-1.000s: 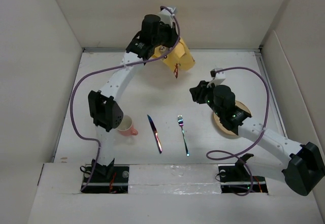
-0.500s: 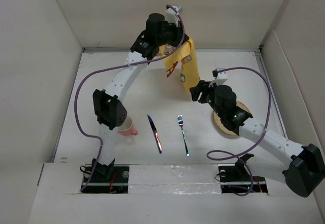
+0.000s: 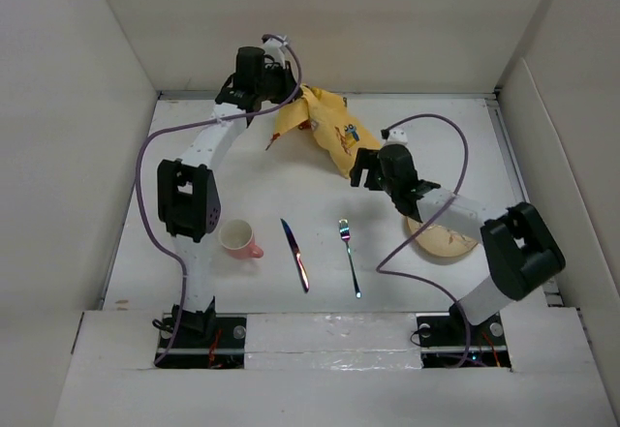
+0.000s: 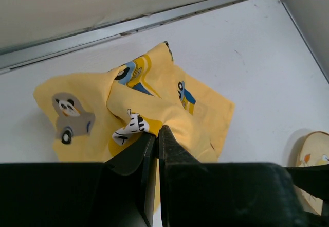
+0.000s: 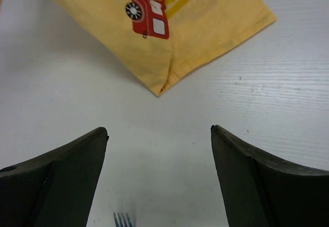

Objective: Set the dinner table for one person

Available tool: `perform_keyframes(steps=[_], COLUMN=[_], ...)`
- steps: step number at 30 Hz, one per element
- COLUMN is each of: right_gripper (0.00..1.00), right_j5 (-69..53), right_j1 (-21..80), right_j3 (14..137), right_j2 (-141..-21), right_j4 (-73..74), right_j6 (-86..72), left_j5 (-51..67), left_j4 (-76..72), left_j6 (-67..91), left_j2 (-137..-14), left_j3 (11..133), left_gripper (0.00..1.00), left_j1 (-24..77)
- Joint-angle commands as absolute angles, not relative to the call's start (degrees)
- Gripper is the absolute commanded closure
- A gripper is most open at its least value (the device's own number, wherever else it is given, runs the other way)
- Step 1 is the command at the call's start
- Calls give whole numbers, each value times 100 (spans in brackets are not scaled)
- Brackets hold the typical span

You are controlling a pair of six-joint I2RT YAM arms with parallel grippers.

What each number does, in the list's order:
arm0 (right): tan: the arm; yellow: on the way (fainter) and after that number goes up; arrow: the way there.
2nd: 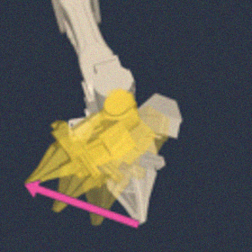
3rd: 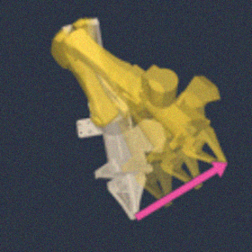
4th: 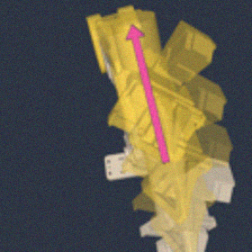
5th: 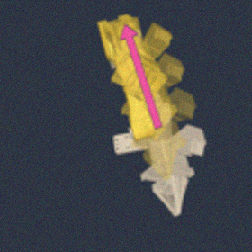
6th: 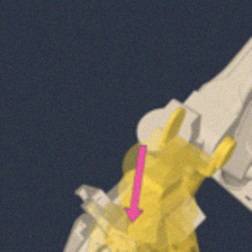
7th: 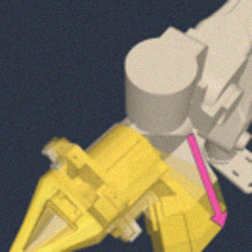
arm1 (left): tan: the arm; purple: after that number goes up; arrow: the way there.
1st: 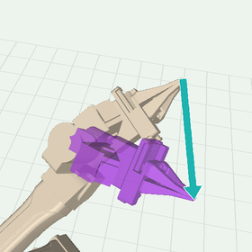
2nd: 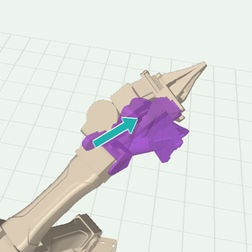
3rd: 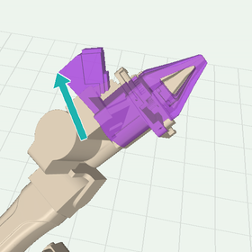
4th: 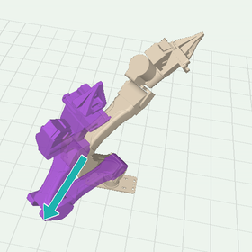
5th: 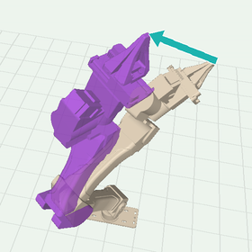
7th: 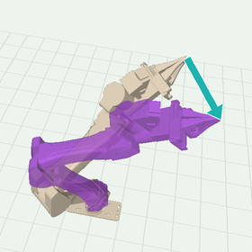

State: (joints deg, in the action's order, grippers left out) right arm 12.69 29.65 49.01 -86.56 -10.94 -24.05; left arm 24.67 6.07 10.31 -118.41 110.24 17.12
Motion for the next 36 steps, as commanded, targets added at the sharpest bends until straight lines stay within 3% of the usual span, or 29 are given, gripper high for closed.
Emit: perform_keyframes(steps=[1,7,12,15,18,19,24,25,29,33,36], right_gripper=[14,16,20,44,94,100,100,100,100,100,100], right_j5=[1030,-182,-281,-168,165,297,483,527,256,158,98], right_j1=[2857,2654,2707,2707,2707,2707,2707,2707,2707,2471,1944], right_j3=[5378,6186,7134,7277,7242,7216,6443,6416,6592,7425,8233], right_j2=[-9295,-10440,-11520,-11610,-11453,-11322,-9680,-8728,-7756,-7461,-8250], right_j4=[-1643,-1976,-1753,-1775,-1803,-1723,-1733,-1375,-731,-124,-27], right_j6=[-2470,-2198,-2179,-2206,-2224,-2224,-1943,-1786,-1574,-1407,-1406], left_j5=[2531,2294,2338,2329,2233,2189,1339,988,485,-210,-308], left_j4=[377,606,659,642,659,668,563,493,238,-156,-474], left_j6=[809,528,527,519,492,483,396,387,281,176,132], left_j2=[-11865,-12058,-12076,-12015,-11901,-11866,-11383,-11130,-10742,-10240,-9941], left_j3=[11197,11180,11232,11206,11180,11180,10917,10690,10311,9740,9265], left_gripper=[100,100,100,100,100,100,100,100,100,100,100], left_j1=[1627,1573,1573,1573,1573,1573,1573,1573,1573,1573,1573])
